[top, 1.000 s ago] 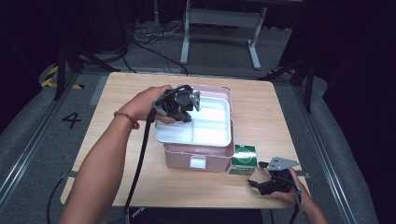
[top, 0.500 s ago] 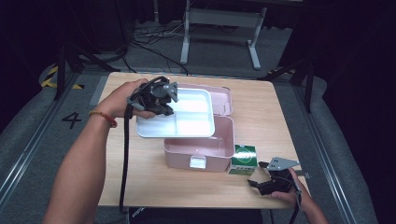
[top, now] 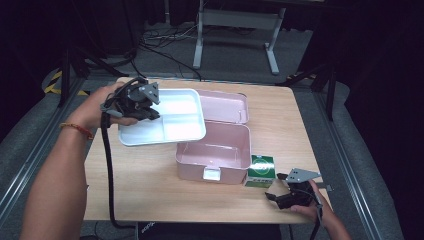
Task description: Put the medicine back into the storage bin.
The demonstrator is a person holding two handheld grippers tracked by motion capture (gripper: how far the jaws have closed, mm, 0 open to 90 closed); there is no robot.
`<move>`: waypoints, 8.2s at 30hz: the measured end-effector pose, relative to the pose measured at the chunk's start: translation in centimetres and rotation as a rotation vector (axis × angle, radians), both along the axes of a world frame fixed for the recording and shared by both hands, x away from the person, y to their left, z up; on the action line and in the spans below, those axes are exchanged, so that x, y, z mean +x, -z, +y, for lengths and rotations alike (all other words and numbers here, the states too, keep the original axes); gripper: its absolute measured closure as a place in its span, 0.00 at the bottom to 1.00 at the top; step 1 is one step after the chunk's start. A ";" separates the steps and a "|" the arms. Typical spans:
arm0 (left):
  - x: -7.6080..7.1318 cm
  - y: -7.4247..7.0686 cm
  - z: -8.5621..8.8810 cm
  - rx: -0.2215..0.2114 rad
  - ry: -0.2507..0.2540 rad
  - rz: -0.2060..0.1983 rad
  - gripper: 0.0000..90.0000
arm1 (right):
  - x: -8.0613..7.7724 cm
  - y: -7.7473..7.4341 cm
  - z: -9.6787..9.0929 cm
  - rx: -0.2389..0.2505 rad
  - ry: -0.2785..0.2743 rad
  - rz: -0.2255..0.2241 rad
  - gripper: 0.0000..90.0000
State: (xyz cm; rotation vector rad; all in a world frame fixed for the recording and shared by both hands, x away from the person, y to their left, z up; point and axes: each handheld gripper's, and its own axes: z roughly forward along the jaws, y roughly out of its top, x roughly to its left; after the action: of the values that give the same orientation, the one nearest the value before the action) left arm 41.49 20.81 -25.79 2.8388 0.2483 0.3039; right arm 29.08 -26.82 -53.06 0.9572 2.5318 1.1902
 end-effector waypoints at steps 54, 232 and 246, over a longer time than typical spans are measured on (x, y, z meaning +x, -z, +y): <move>0.0 18.2 9.8 -0.063 -0.233 0.175 0.99 | 0.0 0.0 0.1 -0.001 0.005 0.002 0.14; -12.5 22.8 1.7 -0.396 -0.194 0.107 0.15 | 10.5 -6.2 8.2 -0.490 -0.458 0.187 0.12; -12.5 22.9 1.8 -0.399 -0.191 0.107 0.15 | 10.4 -6.0 7.5 -0.485 -0.494 0.195 0.19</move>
State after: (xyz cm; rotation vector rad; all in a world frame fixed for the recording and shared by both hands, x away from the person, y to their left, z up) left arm 28.97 22.56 -48.65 2.4421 0.5388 0.1227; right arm 39.44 -19.27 -47.01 0.3553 3.1087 0.5213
